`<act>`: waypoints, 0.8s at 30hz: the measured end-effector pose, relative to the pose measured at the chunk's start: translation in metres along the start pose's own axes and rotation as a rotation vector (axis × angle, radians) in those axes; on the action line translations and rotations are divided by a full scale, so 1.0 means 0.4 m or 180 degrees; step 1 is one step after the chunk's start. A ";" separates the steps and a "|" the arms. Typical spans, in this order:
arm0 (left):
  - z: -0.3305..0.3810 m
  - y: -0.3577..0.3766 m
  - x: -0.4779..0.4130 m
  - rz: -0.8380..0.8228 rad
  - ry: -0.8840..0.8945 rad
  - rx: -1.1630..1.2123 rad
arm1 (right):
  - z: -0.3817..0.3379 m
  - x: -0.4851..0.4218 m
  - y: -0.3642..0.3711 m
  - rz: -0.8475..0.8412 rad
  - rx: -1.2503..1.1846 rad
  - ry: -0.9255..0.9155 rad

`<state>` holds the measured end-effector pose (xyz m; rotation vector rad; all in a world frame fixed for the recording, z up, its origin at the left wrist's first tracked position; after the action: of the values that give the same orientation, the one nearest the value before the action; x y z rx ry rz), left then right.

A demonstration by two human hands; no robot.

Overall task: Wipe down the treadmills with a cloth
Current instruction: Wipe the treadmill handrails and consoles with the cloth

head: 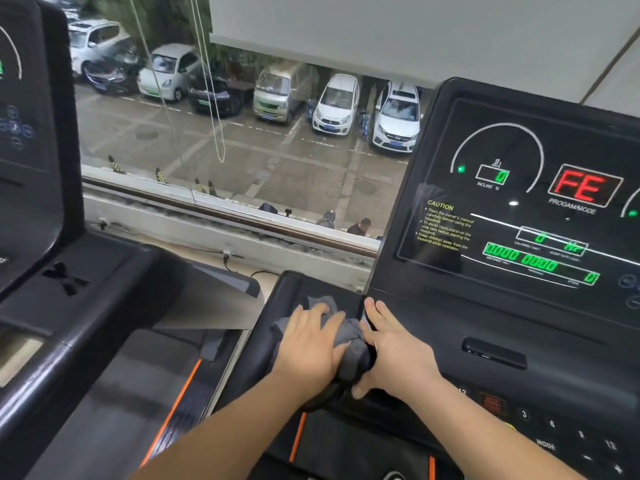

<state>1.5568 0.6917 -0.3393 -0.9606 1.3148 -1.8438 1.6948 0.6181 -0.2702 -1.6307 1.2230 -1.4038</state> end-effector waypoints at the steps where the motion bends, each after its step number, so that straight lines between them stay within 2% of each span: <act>1: 0.004 0.004 0.007 0.0004 -0.0034 0.0026 | 0.000 0.002 -0.001 -0.0001 0.0028 -0.0006; 6: 0.019 -0.041 0.057 0.0127 0.0034 -0.0603 | -0.007 0.003 -0.005 0.0112 0.0436 -0.0187; 10: 0.002 -0.135 0.131 0.0011 0.0126 -0.0045 | -0.021 0.010 -0.013 0.0161 0.0627 -0.0290; 12: -0.067 -0.165 0.174 -0.0237 -0.0207 0.0190 | -0.027 0.014 -0.019 0.0133 0.0695 -0.0388; 13: -0.109 -0.185 0.189 -0.0182 -0.0415 0.0263 | -0.031 0.012 -0.025 0.0091 0.0714 -0.0481; 17: -0.239 -0.287 0.185 0.0947 -0.1104 0.0646 | -0.057 -0.031 -0.075 -0.0160 0.0436 -0.0760; 19: -0.254 -0.289 0.180 0.1400 -0.1164 0.0823 | -0.070 -0.061 -0.091 -0.0293 0.0390 -0.0711; 20: -0.239 -0.268 0.185 0.1496 -0.1017 0.0791 | -0.080 -0.073 -0.090 -0.0382 0.0453 -0.0675; 21: -0.213 -0.225 0.191 0.1431 -0.0836 0.0640 | -0.087 -0.082 -0.081 -0.0484 0.0564 -0.0645; 24: -0.148 -0.051 0.201 0.0755 -0.0584 0.0213 | -0.099 -0.097 -0.052 -0.0677 0.0671 -0.0626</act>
<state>1.4634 0.6567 -0.3181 -0.8754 1.1929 -1.5714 1.6617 0.6651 -0.2568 -1.7398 0.7813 -1.4073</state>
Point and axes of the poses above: each hand's wrist, its own x-axis away from the middle knuckle, its own y-axis out of the palm, z = x × y, the point moved 4 cm from there along -x, towards the middle knuckle, and after that the axes turned 9 degrees about -y, right-handed, at the moved point
